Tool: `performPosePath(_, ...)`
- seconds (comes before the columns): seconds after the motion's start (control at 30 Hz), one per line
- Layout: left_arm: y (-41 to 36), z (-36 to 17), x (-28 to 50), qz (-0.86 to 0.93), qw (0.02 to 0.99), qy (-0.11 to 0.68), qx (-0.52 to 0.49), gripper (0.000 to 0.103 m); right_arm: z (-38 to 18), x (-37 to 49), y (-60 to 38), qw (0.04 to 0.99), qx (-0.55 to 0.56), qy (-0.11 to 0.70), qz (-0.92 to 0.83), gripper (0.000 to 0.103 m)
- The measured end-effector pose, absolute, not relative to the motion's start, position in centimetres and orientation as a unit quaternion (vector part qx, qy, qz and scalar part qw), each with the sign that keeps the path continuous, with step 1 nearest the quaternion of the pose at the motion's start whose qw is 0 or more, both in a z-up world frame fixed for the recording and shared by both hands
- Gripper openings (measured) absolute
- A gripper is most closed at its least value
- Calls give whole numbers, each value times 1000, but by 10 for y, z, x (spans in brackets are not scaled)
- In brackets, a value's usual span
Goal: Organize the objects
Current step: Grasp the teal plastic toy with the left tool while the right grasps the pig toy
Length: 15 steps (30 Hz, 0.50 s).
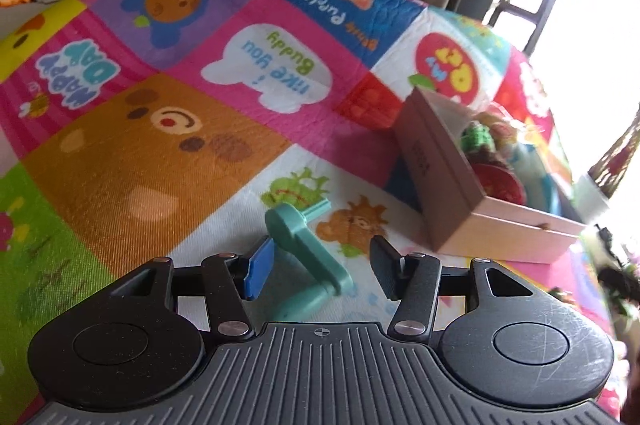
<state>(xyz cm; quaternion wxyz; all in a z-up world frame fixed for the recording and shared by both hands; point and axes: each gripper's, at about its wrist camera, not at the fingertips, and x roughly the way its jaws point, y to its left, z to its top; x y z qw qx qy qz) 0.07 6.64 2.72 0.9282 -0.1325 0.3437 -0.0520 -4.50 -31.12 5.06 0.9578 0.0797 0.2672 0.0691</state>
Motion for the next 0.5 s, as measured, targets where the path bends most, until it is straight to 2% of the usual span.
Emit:
performPosePath(0.2,45,21,17,-57,928,355,-97,57,24,-49,-326,945,142,290,51,87)
performPosePath(0.27,34,20,17,-88,927,356,-74,57,23,-49,-329,945,150,287,55,94)
performPosePath(0.37,12,18,12,-142,921,362,-16,57,23,-51,-326,948,142,281,55,96)
performPosePath(0.5,-2,15,3,-181,912,369,14,57,25,-55,-319,954,124,269,48,98)
